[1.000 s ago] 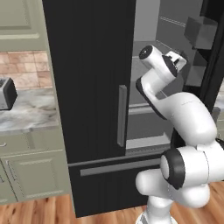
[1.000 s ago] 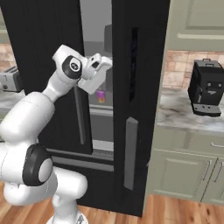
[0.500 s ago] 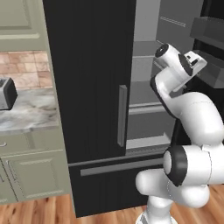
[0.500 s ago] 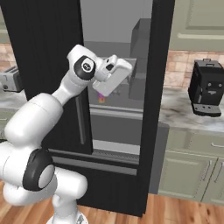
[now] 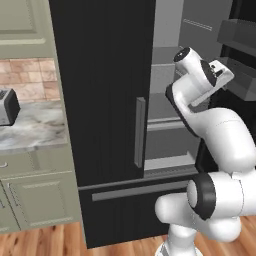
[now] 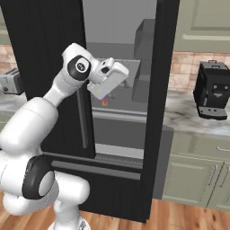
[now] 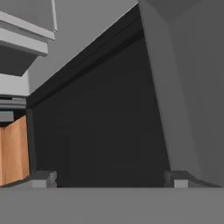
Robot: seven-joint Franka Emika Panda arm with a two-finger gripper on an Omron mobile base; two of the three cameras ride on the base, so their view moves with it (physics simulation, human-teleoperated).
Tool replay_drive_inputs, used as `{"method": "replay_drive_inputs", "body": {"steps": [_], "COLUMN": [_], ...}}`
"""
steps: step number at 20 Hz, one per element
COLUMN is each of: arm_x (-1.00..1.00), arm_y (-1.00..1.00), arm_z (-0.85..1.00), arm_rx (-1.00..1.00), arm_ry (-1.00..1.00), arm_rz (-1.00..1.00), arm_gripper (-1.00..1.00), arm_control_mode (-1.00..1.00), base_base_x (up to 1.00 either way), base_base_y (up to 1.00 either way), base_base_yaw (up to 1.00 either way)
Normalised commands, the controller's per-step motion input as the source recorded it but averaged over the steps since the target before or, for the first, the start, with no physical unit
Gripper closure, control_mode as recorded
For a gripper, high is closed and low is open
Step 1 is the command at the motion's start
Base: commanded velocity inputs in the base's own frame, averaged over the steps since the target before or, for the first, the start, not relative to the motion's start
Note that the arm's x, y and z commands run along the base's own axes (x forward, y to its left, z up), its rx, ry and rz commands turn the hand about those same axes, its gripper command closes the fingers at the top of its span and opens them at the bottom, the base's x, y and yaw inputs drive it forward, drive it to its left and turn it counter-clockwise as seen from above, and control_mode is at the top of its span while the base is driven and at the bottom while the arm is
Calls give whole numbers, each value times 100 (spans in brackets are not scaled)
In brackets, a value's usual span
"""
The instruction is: Open the fridge, grab two sodas, and place both sodas inside the bowl with ice on the dining counter.
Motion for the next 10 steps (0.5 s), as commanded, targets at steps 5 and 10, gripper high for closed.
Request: {"method": "replay_drive_inputs", "body": {"steps": [5,10], "arm_x": [-58,-57], "arm_y": [100,96], "arm_z": [-56,-63], "arm_rx": [18,34], "arm_ry": [-10,-7], "arm_rz": [10,21], "arm_gripper": [-100,-100], "arm_control_mode": [-100,-100], "base_base_x": [0,0], "base_base_y": [0,0], "base_base_yaw": [0,0]}}
